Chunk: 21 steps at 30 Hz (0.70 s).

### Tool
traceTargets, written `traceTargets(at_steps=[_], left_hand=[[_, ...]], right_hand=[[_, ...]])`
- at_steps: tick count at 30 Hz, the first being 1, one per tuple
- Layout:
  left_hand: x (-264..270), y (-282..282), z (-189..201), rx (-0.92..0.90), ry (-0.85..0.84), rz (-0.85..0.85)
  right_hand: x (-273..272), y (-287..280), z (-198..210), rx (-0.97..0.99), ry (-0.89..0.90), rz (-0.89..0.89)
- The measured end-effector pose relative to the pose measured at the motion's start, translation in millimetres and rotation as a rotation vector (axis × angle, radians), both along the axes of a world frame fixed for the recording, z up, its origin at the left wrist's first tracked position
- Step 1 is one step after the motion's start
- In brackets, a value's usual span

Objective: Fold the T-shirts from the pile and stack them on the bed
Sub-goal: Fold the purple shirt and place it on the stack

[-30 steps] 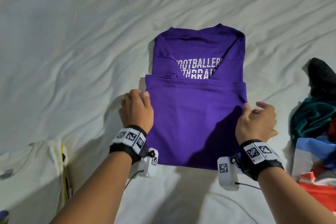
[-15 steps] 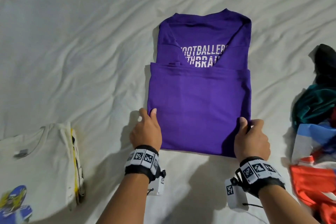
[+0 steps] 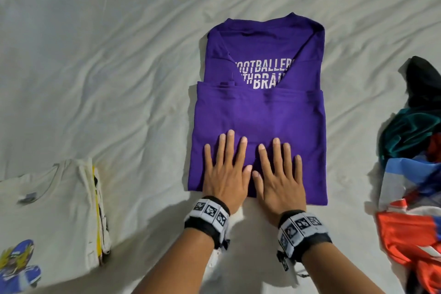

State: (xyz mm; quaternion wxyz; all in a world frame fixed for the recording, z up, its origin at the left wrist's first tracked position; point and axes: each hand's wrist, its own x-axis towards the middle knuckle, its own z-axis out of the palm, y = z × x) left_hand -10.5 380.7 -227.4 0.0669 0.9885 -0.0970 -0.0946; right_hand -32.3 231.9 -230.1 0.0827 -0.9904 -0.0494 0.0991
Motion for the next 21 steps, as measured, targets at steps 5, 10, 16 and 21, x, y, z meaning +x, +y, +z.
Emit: traceTargets(at_steps=[5, 10, 16, 21], left_hand=[[-6.7, 44.8, -6.0, 0.089, 0.032, 0.073], [-8.5, 79.7, -2.2, 0.173, 0.081, 0.078], [-19.4, 78.0, 17.3, 0.191, 0.066, -0.037], [-37.3, 82.7, 37.2, 0.394, 0.18, -0.266]], right_hand=[[-6.4, -46.4, -9.9, -0.05, 0.044, -0.026], [-12.5, -80.9, -5.0, -0.067, 0.106, -0.079], [-21.0, -81.7, 22.2, -0.112, 0.076, 0.016], [-42.2, -94.7, 28.9, -0.142, 0.106, 0.288]])
